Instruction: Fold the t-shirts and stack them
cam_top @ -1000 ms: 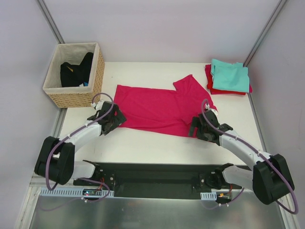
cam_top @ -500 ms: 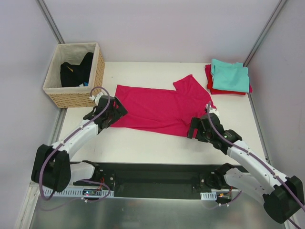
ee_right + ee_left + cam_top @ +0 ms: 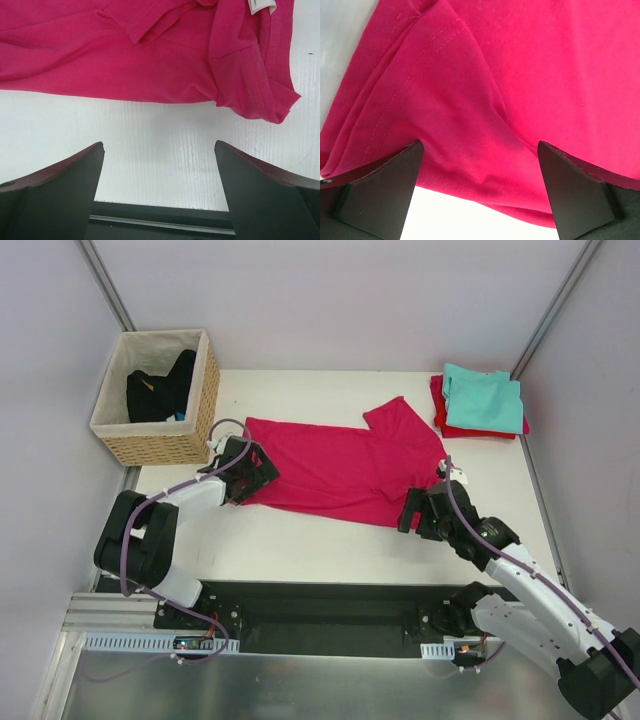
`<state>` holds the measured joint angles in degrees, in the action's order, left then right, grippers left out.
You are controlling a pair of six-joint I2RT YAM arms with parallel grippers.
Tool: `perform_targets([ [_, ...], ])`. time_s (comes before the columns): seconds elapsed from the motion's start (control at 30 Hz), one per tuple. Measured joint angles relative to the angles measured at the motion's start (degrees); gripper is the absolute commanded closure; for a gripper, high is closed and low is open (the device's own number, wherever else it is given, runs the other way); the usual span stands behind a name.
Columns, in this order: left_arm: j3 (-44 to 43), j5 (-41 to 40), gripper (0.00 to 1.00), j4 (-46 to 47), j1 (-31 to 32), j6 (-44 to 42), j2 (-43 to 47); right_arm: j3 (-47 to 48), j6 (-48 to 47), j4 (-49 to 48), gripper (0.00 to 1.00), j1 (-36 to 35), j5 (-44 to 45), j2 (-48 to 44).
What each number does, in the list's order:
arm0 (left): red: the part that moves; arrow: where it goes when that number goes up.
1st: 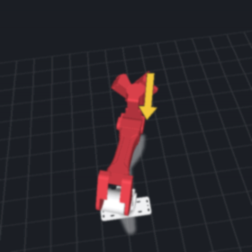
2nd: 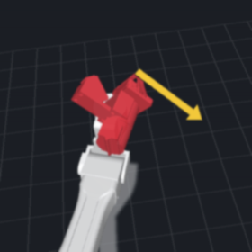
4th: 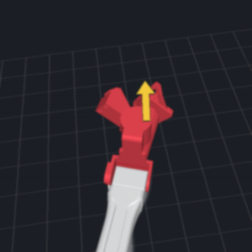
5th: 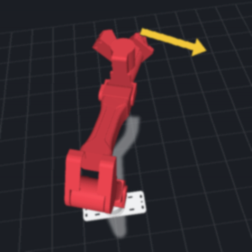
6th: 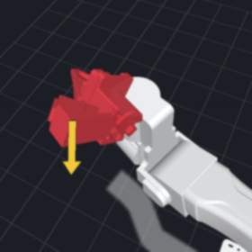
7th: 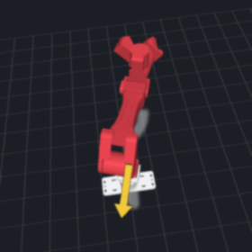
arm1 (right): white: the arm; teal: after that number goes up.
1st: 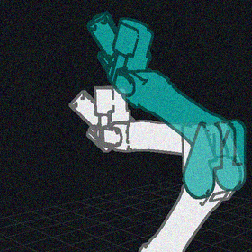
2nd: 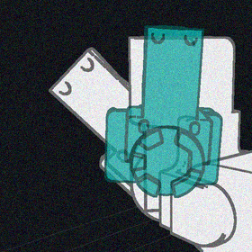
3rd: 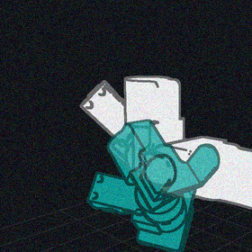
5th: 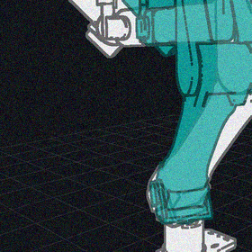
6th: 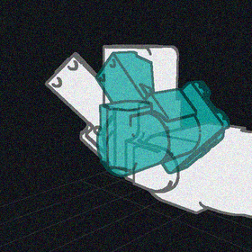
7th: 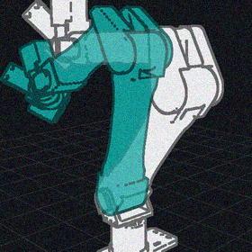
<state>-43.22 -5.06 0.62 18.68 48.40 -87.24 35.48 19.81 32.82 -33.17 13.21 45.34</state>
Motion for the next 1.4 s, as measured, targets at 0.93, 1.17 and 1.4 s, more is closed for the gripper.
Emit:
perform_targets([
  [0.93,23.87,0.11,0.05,-5.51,0.0,12.0,32.37,0.92,0.72,4.79,0.03,-0.33,-0.52,-7.41],
  [1.17,26.93,0.61,0.06,-16.13,0.0,14.25,45.53,0.94,0.98,6.4,0.03,-0.5,-0.44,-8.17],
  [1.4,26.4,1.18,0.05,-27.61,0.0,14.43,54.36,0.94,1.11,6.01,0.03,-0.68,-0.31,-6.45],
])
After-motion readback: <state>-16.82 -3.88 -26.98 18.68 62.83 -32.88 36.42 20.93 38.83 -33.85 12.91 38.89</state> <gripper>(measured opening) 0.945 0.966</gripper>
